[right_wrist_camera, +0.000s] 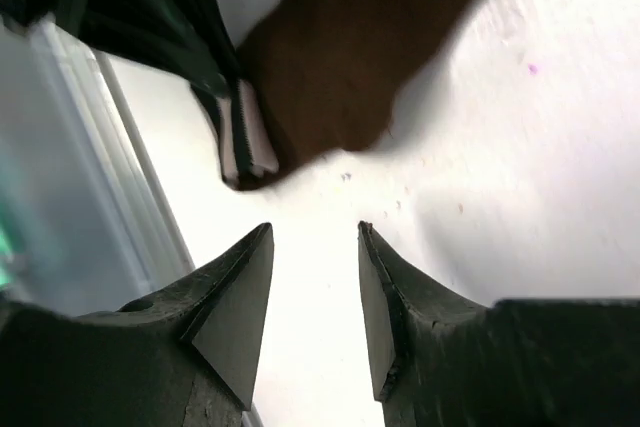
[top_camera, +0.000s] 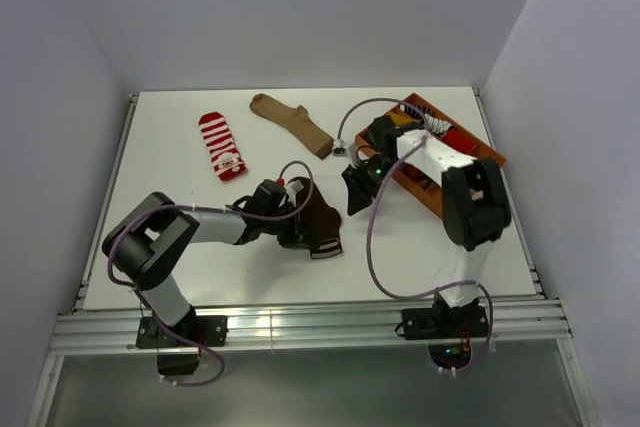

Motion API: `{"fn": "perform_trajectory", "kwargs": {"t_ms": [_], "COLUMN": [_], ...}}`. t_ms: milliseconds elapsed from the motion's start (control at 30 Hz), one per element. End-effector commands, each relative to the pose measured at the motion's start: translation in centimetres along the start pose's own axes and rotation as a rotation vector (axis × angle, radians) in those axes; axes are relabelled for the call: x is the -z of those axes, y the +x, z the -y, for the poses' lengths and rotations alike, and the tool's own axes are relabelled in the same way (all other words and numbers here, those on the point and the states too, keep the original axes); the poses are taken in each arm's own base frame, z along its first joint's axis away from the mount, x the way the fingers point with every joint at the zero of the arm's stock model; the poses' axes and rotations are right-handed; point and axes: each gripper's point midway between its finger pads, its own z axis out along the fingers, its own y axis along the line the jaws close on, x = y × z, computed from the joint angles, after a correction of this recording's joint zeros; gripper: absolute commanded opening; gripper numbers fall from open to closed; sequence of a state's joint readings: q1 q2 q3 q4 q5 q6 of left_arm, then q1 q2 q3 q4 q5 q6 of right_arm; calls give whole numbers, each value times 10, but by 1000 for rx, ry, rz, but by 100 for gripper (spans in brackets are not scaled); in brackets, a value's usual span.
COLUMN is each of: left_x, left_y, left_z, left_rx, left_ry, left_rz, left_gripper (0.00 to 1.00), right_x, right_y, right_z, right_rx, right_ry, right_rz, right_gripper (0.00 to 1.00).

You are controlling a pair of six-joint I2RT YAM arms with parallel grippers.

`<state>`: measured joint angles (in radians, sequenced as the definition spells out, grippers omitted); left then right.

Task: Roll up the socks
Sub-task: Roll the sock at the center of the board.

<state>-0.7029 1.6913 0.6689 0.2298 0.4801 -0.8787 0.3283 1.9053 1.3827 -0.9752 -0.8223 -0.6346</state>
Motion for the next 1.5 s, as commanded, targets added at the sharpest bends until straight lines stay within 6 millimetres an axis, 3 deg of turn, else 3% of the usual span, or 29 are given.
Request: {"fn": "perform_trajectory", "kwargs": {"t_ms": [0, 67, 100, 133, 167, 200, 233, 267, 300, 333, 400, 600, 800, 1033, 1200, 1467], "left_x": [8, 12, 13, 14, 15, 14, 14, 14, 13, 13, 11, 8, 7, 7, 8, 10], "left_y": [27, 25, 26, 24, 26, 28, 28, 29, 31, 32, 34, 37, 38, 40, 40, 41], "left_z": [-11, -9, -10, -10, -9, -11, -12, -13, -16, -17, -21, -27, -29, -32, -32, -34], "left_rx": [159, 197, 214, 225, 238, 251, 263, 270, 282, 291, 306, 347, 354, 355, 353, 360], "left_ry": [-30, -11, -15, -12, -2, -4, -5, -4, -10, -16, -24, -25, -32, -31, -24, -10], "left_rz": [-161, -180, -190, -193, -212, -226, -234, -243, -257, -264, -276, -291, -300, -308, -311, -319], "left_gripper": [0, 0, 0, 0, 0, 0, 0, 0, 0, 0, 0, 0, 0, 0, 0, 0], "right_x": [23, 29, 33, 26, 28, 30, 19, 4, 5, -5, -18, -52, -79, -92, -103, -107], "right_y": [-24, -18, -21, -8, -11, -15, 2, 4, -4, 8, 6, 23, 42, 44, 50, 62], "right_z": [10, 1, 9, 7, -6, -6, -7, -22, -33, -36, -55, -79, -90, -90, -84, -75], "right_rx": [198, 287, 342, 377, 450, 512, 548, 621, 691, 719, 807, 973, 1127, 1182, 1198, 1200], "right_ry": [214, 283, 361, 377, 409, 468, 476, 464, 485, 482, 461, 439, 468, 502, 511, 513], "right_rz": [125, 143, 157, 141, 153, 167, 130, 115, 151, 125, 136, 78, 19, -11, -52, -100], "right_gripper": [47, 47, 48, 49, 49, 50, 51, 52, 53, 55, 56, 57, 59, 58, 49, 47]}}
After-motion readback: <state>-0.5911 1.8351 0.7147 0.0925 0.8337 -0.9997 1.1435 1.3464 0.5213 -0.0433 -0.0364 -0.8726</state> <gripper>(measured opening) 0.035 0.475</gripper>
